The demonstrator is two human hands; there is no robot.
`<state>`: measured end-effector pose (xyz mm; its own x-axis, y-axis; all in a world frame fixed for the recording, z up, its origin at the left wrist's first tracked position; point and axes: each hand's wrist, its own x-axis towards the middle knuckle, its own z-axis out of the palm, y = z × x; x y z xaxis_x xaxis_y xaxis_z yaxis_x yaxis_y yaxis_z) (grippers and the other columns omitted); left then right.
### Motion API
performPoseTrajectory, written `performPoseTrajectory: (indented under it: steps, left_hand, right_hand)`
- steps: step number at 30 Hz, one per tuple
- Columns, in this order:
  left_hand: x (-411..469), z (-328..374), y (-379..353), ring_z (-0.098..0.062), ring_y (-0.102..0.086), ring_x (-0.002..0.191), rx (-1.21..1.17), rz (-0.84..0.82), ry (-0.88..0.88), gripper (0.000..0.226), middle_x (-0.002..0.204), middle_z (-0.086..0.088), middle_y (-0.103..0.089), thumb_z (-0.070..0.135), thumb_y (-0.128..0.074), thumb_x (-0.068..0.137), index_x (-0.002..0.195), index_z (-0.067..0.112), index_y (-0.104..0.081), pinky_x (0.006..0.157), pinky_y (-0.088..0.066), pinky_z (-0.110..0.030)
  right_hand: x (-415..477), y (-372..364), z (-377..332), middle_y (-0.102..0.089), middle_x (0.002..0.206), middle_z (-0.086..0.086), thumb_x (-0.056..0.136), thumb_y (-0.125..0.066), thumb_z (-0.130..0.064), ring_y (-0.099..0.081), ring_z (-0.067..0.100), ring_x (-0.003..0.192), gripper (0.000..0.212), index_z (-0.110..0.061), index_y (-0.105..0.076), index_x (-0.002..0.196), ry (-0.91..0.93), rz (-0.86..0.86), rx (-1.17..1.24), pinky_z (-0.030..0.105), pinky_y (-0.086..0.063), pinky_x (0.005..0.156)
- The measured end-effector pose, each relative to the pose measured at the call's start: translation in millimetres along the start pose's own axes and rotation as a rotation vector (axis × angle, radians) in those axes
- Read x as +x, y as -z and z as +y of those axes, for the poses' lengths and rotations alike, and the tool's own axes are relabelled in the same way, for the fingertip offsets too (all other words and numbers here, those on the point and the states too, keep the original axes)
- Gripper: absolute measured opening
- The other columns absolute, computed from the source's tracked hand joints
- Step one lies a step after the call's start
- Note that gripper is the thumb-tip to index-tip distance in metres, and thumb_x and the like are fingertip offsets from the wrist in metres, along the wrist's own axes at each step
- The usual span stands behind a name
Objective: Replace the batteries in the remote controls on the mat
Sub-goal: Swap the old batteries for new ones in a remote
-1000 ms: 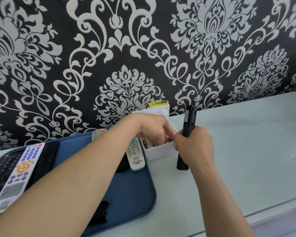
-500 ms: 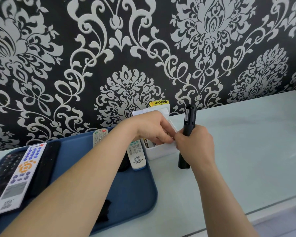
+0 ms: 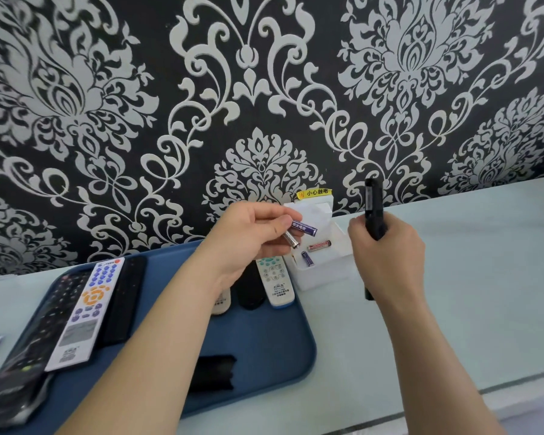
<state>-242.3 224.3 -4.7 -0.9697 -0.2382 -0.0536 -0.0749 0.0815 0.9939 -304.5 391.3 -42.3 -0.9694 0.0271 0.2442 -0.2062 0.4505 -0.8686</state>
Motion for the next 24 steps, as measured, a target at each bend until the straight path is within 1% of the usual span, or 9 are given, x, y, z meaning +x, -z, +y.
performPoseTrajectory:
  steps: [2, 4, 6, 8, 11, 14, 18, 21, 24]
  left_hand:
    - [-12.1, -0.1, 3.4, -0.012, -0.069, 0.073, -0.057, 0.033, -0.017, 0.018, 0.083, -0.006, -0.074, 0.005, -0.054, 0.095, 0.094, 0.008, -0.072, 0.063, -0.057, -0.022]
    - [-23.3, -0.6, 7.9, -0.013, -0.069, 0.07, -0.091, 0.059, -0.029, 0.018, 0.084, -0.008, -0.073, 0.007, -0.054, 0.095, 0.097, 0.007, -0.071, 0.062, -0.058, -0.023]
    - [-31.8, -2.5, 11.6, -0.016, -0.07, 0.07, -0.097, 0.086, -0.04, 0.018, 0.086, -0.011, -0.073, 0.009, -0.053, 0.096, 0.1, 0.006, -0.07, 0.06, -0.058, -0.023]
    - [-40.4, -4.5, 17.4, -0.018, -0.072, 0.07, -0.097, 0.129, -0.054, 0.018, 0.088, -0.011, -0.074, 0.01, -0.053, 0.096, 0.103, 0.007, -0.07, 0.056, -0.056, -0.022]
    - [-47.6, -6.4, 18.0, -0.019, -0.072, 0.067, -0.166, 0.181, -0.059, 0.016, 0.088, -0.011, -0.075, 0.013, -0.054, 0.096, 0.106, 0.013, -0.066, 0.053, -0.054, -0.022]
    - [-54.5, -9.8, 31.5, -0.02, -0.071, 0.065, -0.261, 0.238, -0.075, 0.013, 0.082, -0.01, -0.074, 0.014, -0.056, 0.095, 0.107, 0.014, -0.061, 0.053, -0.055, -0.023]
    - [-57.3, -14.5, 43.1, -0.019, -0.068, 0.07, -0.356, 0.177, -0.058, 0.017, 0.082, -0.011, -0.069, 0.01, -0.048, 0.098, 0.106, 0.005, -0.063, 0.061, -0.056, -0.024]
    - [-59.2, -17.7, 53.0, -0.016, -0.066, 0.067, -0.373, 0.141, -0.011, 0.024, 0.075, -0.006, -0.067, 0.007, -0.043, 0.1, 0.107, 0.003, -0.066, 0.06, -0.055, -0.023]
    - [-61.4, -20.5, 60.3, -0.013, -0.062, 0.064, -0.289, 0.134, 0.005, 0.021, 0.072, -0.005, -0.065, 0.008, -0.048, 0.098, 0.103, 0.006, -0.069, 0.057, -0.052, -0.022]
  right_hand:
    - [-4.9, 4.9, -14.5, -0.049, 0.058, 0.011, 0.09, -0.06, -0.028, -0.043, 0.02, 0.051, 0.035, -0.004, -0.049, 0.066, 0.012, -0.036, 0.206, 0.027, -0.038, 0.047]
    - [-14.2, 4.4, -31.6, -0.062, 0.064, 0.007, 0.089, -0.066, -0.03, -0.05, 0.014, 0.047, 0.028, -0.006, -0.063, 0.075, -0.017, -0.239, 0.435, 0.016, -0.041, 0.044]
    - [-25.1, -3.5, -41.7, -0.066, 0.065, 0.001, 0.088, -0.069, -0.029, -0.053, 0.013, 0.047, 0.023, -0.01, -0.068, 0.077, 0.002, -0.466, 0.489, 0.017, -0.043, 0.047]
    - [-33.1, -16.6, -46.7, -0.065, 0.064, 0.004, 0.088, -0.071, -0.022, -0.054, 0.015, 0.049, 0.019, -0.005, -0.069, 0.081, 0.043, -0.58, 0.509, 0.021, -0.044, 0.049]
    - [-34.6, -25.5, -45.8, -0.062, 0.062, 0.002, 0.089, -0.07, -0.014, -0.052, 0.013, 0.048, 0.018, 0.004, -0.068, 0.088, 0.025, -0.626, 0.6, 0.023, -0.043, 0.05]
    - [-40.7, -38.7, -55.2, -0.061, 0.06, 0.002, 0.088, -0.071, -0.014, -0.051, 0.012, 0.049, 0.011, -0.004, -0.07, 0.084, -0.015, -0.671, 0.673, 0.027, -0.039, 0.052]
    - [-44.8, -49.6, -60.5, -0.062, 0.056, -0.001, 0.086, -0.07, -0.006, -0.051, 0.01, 0.048, 0.007, -0.011, -0.069, 0.08, -0.076, -0.704, 0.741, 0.017, -0.04, 0.046]
    - [-45.9, -54.2, -61.8, -0.058, 0.057, 0.003, 0.083, -0.07, 0.002, -0.052, 0.009, 0.049, 0.011, -0.009, -0.07, 0.084, -0.121, -0.698, 0.769, 0.015, -0.041, 0.045]
    - [-46.6, -59.0, -61.4, -0.053, 0.057, 0.006, 0.084, -0.067, 0.005, -0.051, 0.009, 0.047, 0.014, -0.007, -0.07, 0.09, -0.147, -0.707, 0.786, 0.015, -0.042, 0.044]
